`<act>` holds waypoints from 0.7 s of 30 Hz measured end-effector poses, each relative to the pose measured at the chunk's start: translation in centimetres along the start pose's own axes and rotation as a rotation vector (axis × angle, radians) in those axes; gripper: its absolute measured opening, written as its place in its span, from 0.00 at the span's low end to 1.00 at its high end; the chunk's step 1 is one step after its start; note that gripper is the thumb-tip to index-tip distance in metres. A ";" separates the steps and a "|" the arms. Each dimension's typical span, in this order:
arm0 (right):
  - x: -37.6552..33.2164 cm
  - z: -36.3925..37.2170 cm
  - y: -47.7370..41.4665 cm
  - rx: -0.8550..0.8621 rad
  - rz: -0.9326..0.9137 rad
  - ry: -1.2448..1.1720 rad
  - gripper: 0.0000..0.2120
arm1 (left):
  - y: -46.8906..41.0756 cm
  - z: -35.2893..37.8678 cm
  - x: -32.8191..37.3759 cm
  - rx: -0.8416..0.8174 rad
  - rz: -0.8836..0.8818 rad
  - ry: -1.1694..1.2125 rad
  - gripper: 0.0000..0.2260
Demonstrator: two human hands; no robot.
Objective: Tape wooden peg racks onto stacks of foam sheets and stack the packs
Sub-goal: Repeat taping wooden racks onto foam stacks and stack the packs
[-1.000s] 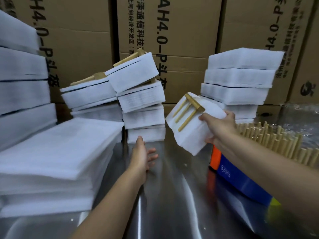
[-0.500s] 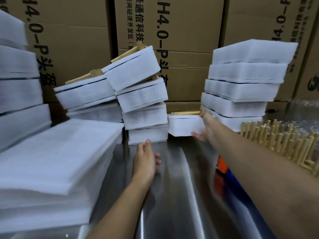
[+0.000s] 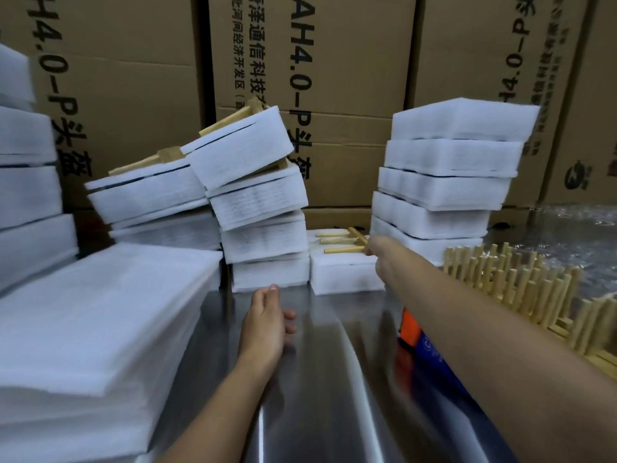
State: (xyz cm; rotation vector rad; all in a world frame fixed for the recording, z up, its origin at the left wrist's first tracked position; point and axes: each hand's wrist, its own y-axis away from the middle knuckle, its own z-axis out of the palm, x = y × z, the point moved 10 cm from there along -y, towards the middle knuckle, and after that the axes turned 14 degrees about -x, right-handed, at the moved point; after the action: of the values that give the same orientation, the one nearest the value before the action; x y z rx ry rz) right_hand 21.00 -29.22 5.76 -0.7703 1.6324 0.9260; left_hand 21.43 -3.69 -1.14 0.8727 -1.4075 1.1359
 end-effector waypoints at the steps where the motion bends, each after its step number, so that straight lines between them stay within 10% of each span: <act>1: -0.8 -0.3 0.2 0.002 -0.038 0.085 0.12 | 0.1 0.0 0.0 -0.003 0.001 -0.004 0.11; 5: -6.3 -3.2 3.0 0.196 -0.281 0.502 0.05 | 0.3 0.2 0.2 -0.022 0.009 -0.024 0.11; 10: -15.4 -6.9 9.2 0.638 -0.767 0.867 0.27 | 0.6 0.8 0.5 -0.058 0.029 -0.093 0.10; 14: -19.5 -10.5 7.8 0.635 -0.611 0.959 0.41 | 0.7 1.4 0.4 -0.080 0.027 -0.087 0.11; 21: -21.3 -12.8 4.3 0.533 -0.357 1.025 0.36 | -0.1 1.0 -0.5 -0.056 0.012 -0.068 0.13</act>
State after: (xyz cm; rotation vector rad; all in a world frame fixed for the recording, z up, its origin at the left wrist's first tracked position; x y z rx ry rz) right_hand 16.34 -37.61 29.08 -1.1823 2.3386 -0.2619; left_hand 21.35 -4.68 -1.53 0.8714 -1.4946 1.0795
